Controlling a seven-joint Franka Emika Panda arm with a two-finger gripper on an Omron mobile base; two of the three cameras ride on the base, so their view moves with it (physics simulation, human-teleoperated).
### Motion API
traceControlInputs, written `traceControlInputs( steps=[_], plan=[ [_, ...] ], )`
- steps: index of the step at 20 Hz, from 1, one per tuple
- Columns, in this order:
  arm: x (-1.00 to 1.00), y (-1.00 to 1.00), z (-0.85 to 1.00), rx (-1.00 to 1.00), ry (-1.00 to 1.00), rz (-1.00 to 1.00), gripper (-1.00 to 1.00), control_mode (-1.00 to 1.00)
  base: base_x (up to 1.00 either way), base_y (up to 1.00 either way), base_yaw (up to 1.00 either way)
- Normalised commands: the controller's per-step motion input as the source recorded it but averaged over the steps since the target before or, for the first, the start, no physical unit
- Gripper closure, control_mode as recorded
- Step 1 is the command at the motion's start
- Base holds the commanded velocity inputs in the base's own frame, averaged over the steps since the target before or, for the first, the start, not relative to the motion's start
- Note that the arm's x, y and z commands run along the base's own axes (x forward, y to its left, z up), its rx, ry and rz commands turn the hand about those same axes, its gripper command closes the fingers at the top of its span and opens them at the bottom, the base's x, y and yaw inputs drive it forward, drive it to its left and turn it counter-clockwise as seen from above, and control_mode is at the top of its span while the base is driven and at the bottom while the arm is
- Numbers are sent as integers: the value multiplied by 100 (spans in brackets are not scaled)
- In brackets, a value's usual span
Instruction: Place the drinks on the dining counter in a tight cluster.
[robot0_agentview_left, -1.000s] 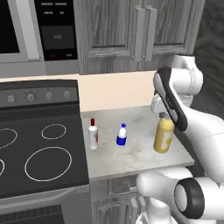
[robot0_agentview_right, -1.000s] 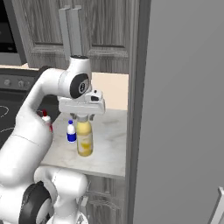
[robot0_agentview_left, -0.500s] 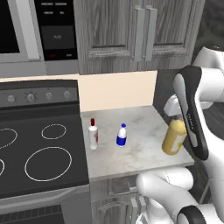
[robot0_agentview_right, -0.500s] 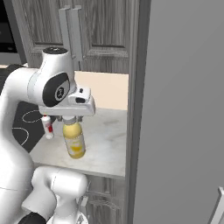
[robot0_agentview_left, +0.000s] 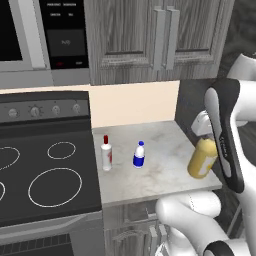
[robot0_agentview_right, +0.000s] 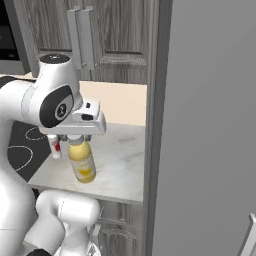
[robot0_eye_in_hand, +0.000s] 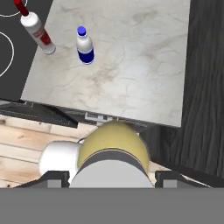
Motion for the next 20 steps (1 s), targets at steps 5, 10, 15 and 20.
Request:
traceControlInputs(
  steps=[5,10,15,20],
  plan=[
    [0,0,0,0,0,0,100,100,-93,68,16],
    [0,0,0,0,0,0,100,100,-33,100,69],
    [0,0,0,0,0,0,100,100,-1,31,96],
    [0,0,0,0,0,0,100,100,0,0,100]
  ],
)
